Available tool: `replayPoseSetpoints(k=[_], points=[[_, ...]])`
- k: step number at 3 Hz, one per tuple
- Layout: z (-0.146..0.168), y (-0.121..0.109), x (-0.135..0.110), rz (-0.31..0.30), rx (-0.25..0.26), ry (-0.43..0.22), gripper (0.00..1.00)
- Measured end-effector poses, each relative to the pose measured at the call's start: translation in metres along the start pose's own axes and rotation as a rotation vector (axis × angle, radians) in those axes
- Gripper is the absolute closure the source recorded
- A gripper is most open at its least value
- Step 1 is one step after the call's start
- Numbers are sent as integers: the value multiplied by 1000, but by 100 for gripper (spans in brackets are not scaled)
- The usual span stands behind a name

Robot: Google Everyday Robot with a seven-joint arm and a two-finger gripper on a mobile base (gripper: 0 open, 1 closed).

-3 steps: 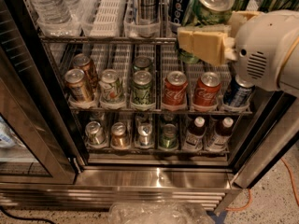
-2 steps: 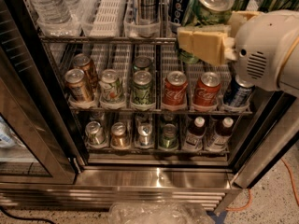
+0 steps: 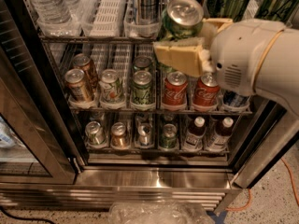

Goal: Pick green can from top shelf of fridge

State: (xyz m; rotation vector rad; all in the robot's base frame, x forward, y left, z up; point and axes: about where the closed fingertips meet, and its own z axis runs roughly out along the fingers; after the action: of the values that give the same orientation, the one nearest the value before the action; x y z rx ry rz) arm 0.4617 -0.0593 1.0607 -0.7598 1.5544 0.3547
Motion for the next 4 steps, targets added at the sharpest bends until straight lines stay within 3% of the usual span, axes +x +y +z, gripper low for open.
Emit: replayPoseSetpoints(k=[2, 3, 4], points=[[1, 56, 49, -23, -167, 26, 100], [0, 88, 73, -64, -266, 77, 100], [0, 122, 102, -57, -351, 131, 100]])
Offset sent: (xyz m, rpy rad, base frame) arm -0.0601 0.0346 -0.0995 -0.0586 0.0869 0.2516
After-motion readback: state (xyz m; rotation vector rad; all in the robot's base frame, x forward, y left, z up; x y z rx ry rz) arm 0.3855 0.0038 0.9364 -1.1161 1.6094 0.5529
